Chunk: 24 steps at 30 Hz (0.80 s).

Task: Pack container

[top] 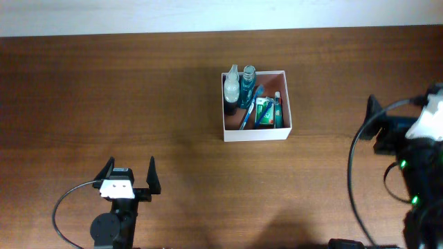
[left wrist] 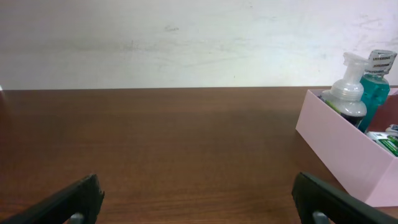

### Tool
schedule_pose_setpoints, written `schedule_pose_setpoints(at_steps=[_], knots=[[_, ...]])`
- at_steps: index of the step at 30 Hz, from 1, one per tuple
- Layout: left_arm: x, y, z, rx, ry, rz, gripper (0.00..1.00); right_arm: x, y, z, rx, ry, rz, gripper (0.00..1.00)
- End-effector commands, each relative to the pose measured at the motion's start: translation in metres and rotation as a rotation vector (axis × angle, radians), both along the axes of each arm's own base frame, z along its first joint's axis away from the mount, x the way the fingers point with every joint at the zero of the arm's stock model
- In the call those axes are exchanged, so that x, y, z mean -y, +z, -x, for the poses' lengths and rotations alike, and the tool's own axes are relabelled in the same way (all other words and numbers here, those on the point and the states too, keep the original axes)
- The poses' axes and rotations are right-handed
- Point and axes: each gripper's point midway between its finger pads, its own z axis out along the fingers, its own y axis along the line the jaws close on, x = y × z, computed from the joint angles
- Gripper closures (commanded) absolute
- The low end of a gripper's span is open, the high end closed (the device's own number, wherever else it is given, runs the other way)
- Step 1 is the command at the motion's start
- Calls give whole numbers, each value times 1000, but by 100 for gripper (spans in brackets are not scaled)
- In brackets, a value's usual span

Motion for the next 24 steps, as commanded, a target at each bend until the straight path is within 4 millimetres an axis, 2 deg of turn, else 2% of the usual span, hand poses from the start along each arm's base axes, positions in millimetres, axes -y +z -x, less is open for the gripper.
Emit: schedule_pose_setpoints(at_steps=[1,6,17,24], knots=[[1,-1,0,2,-12,-19,1,-18,-10,12,62,75,-1,1],[1,-1,0,2,-11,-19,1,-32,-19,24,200,138,11,1],[1,-1,0,2,-11,-19,1,-51,-43,33,459,242,43,1],[1,-1,0,2,-12,-19,1,-63,-61,47,514,306,49,1]])
